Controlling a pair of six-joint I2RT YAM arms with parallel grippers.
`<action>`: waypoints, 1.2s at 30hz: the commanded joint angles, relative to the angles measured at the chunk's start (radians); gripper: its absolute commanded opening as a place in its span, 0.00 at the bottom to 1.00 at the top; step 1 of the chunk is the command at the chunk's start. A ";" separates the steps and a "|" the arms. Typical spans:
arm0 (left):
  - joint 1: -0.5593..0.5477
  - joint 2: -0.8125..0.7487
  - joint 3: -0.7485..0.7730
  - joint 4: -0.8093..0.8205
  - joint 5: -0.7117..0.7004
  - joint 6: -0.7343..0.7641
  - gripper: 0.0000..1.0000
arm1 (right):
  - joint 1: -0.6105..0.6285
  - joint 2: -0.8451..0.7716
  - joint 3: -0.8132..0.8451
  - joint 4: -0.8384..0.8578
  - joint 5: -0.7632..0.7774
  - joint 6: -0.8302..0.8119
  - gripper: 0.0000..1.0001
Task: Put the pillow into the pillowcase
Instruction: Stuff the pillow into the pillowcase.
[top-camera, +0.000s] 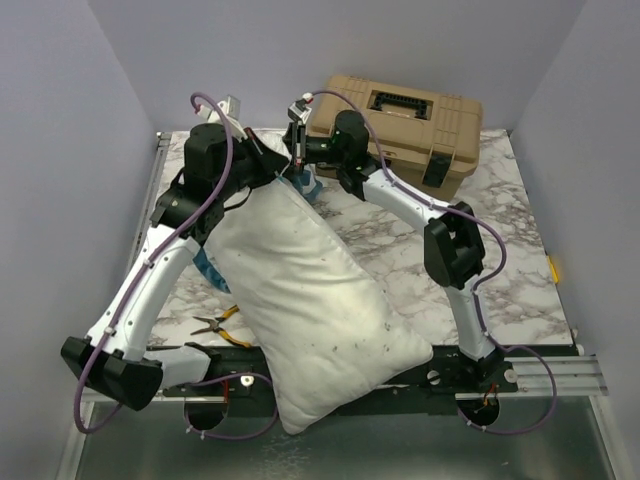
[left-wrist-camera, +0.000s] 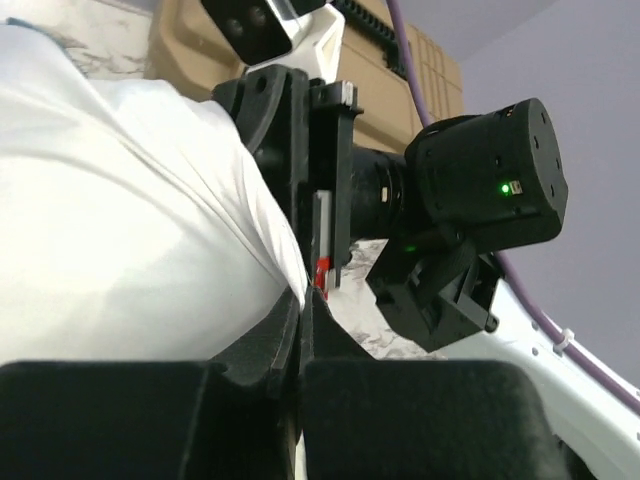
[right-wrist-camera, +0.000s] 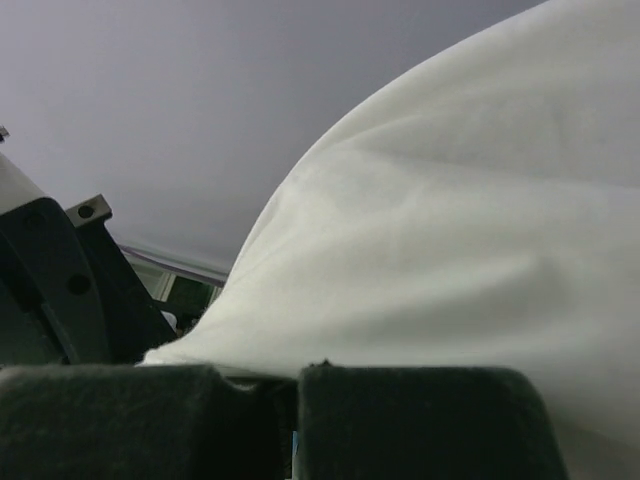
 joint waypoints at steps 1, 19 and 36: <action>-0.068 -0.129 -0.082 -0.075 -0.036 -0.018 0.00 | -0.068 -0.006 -0.083 0.199 0.169 0.137 0.03; -0.066 -0.101 -0.281 -0.134 -0.330 0.083 0.31 | -0.096 -0.238 -0.346 -0.215 0.111 -0.305 0.79; -0.061 -0.091 -0.251 -0.126 -0.251 0.086 0.63 | -0.161 -0.378 -0.458 -0.810 0.266 -0.802 0.86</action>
